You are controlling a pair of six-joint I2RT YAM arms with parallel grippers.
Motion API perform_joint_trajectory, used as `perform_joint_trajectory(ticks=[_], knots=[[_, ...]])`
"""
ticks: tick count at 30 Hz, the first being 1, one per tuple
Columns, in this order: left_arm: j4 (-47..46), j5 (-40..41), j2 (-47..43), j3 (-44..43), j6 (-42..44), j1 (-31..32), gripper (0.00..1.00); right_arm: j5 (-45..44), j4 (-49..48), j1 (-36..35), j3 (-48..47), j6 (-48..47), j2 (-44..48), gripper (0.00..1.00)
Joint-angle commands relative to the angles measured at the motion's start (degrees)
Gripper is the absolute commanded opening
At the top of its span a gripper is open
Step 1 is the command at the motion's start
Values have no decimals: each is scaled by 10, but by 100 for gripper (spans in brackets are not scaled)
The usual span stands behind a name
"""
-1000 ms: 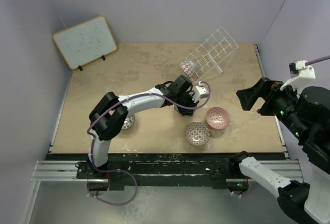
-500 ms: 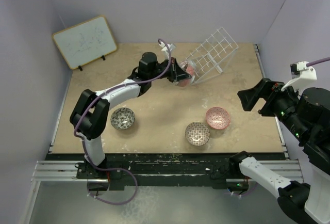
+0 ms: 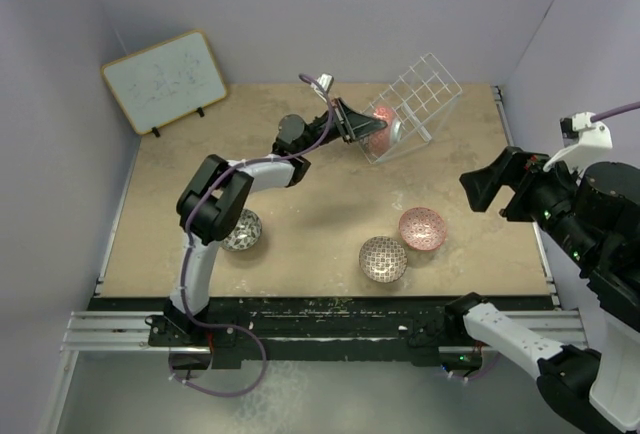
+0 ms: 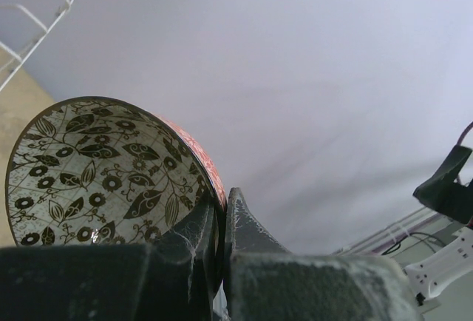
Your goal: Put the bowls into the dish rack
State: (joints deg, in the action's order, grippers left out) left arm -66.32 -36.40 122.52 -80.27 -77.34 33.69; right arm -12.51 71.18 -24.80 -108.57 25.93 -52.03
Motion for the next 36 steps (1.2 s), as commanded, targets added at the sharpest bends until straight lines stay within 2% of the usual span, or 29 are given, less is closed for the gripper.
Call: perform_joint_trajectory(ticks=[1, 11, 15, 20, 29, 36], knots=[[-168, 79, 36, -63, -101, -5, 0, -10, -1, -1, -24, -19, -20, 98], [-229, 220, 110, -92, -133, -3, 0, -17, 3, -1, -49, -39, -41, 98], [-246, 256, 142, -117, -142, -3, 0, -17, 3, -1, -54, -45, -48, 98], [-268, 311, 156, -109, -138, 3, 0, -15, 4, -1, -50, -46, -50, 98], [-282, 350, 211, -170, -150, 15, 0, -8, 4, -1, -45, -41, -50, 97], [-282, 368, 222, -165, -155, 17, 0, -4, 7, -1, -44, -39, -52, 96]])
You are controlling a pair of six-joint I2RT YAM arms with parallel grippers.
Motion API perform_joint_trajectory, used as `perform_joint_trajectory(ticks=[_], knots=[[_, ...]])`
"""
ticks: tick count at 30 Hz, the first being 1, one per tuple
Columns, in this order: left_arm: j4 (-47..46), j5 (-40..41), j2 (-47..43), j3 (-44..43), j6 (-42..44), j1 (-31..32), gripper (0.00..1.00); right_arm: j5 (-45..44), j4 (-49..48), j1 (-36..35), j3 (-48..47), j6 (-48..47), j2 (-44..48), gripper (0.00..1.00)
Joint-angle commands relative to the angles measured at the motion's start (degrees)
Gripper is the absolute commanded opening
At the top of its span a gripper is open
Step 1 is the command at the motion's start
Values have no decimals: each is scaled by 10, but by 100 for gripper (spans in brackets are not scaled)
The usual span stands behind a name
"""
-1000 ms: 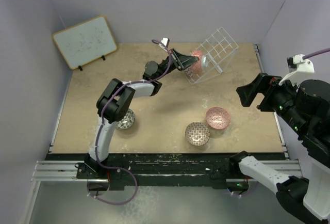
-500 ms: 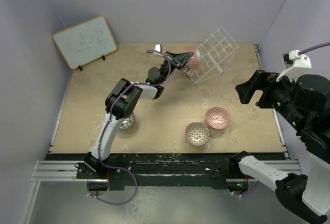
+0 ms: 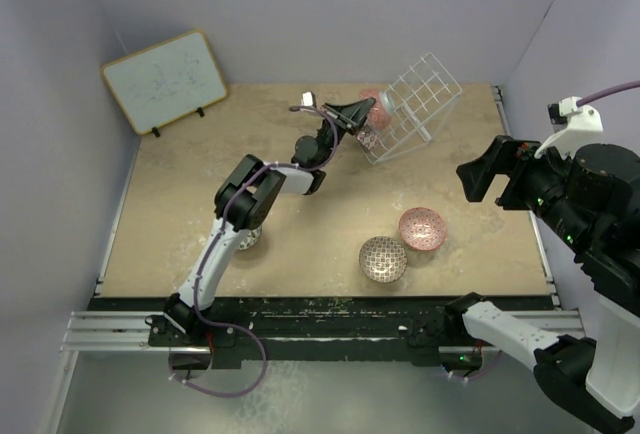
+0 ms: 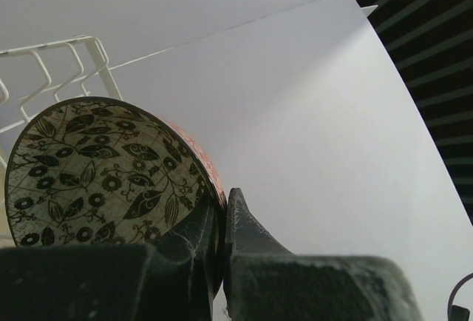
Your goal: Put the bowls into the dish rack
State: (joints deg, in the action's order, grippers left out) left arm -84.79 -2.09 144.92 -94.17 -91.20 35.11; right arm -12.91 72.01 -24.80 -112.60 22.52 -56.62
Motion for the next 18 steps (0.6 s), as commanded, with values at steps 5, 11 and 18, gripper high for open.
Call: perform_joint_trajectory(ticks=[5, 11, 18], knots=[[-98, 30, 9, -43, -18, 4, 0, 0, -2, -1, -4, -2, -6, 96], [-97, 48, 15, -37, -26, 4, 0, 4, -2, -1, -6, 0, -8, 95], [-98, 64, 25, -32, -35, 5, 0, 8, -3, -1, -7, 2, -7, 95]])
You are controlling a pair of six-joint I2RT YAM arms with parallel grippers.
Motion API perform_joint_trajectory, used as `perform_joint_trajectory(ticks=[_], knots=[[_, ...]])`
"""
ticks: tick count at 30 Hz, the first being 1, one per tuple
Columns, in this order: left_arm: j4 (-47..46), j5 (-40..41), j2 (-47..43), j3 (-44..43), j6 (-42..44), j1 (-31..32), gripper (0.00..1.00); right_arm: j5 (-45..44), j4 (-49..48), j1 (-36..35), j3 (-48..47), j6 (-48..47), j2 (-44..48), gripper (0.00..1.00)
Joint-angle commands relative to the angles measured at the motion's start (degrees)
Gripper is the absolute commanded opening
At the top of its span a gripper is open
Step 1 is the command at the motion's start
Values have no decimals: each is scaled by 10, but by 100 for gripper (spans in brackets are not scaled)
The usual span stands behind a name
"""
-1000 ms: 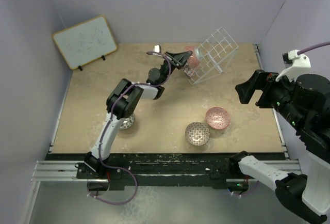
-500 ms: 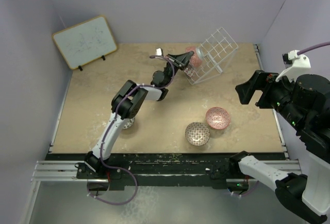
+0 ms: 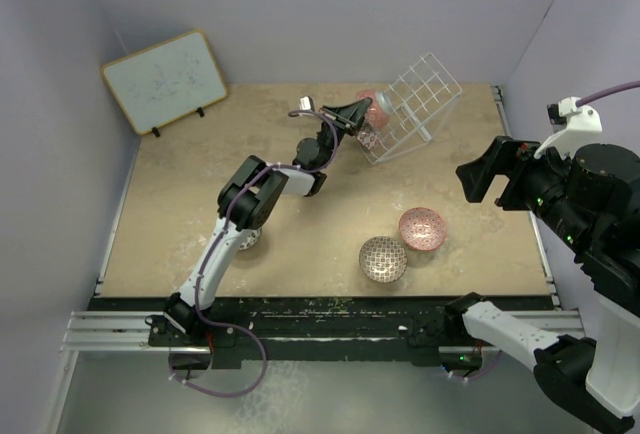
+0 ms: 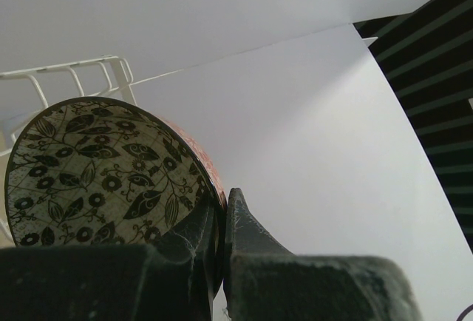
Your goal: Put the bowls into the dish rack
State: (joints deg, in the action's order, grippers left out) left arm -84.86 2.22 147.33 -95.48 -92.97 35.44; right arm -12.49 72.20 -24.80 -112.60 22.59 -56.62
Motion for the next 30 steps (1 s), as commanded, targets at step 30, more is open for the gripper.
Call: perform_joint_trajectory(ticks=[30], knots=[[-93, 34, 56, -59, -41, 3, 0, 8, -3, -1, -11, 1, -13, 94]])
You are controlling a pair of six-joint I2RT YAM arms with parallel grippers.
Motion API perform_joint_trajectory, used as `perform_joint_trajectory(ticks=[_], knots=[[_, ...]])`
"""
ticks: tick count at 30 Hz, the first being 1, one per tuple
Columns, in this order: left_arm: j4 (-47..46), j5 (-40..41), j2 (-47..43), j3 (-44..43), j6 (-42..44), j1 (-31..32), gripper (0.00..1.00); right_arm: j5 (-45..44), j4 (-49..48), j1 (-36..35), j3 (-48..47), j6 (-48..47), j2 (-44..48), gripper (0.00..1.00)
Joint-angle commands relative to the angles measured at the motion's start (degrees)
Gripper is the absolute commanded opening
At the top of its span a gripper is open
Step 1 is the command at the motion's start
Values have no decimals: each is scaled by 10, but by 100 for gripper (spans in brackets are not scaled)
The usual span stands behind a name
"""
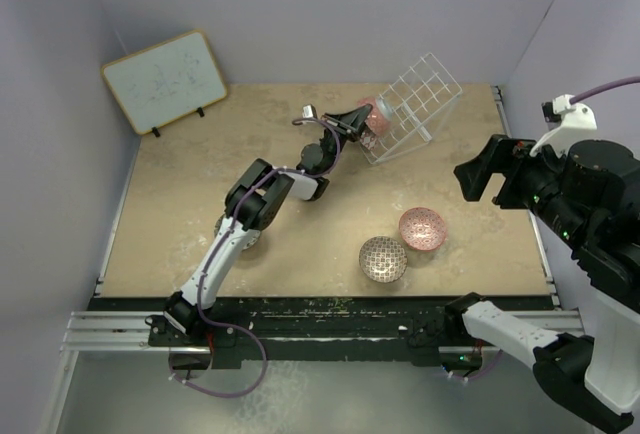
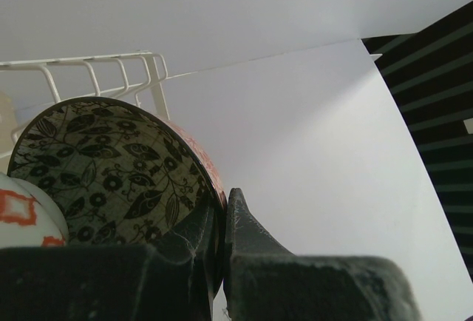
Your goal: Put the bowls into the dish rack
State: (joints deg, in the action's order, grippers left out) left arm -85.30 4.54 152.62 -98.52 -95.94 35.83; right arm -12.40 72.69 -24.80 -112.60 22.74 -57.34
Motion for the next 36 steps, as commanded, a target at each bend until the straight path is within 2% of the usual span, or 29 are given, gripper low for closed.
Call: perform_joint_trajectory(ticks=[1, 6, 13, 18, 23, 36], knots=[[-86, 9, 4, -29, -10, -1, 0, 7, -7, -1, -10, -1, -6, 94], [-80, 12, 8, -30, -13, 1, 3, 8, -8, -1, -10, 0, -8, 94], [-77, 17, 17, -35, -22, 1, 15, 6, -8, -1, -9, 0, -11, 94], [-79, 22, 18, -31, -26, 1, 16, 7, -8, -1, -10, 0, -13, 94], [-73, 22, 14, -29, -26, 0, 22, 6, -8, -1, -10, 1, -13, 94], [-24, 36, -48, 67, -26, 0, 30, 10, -9, -1, -10, 0, -12, 94]])
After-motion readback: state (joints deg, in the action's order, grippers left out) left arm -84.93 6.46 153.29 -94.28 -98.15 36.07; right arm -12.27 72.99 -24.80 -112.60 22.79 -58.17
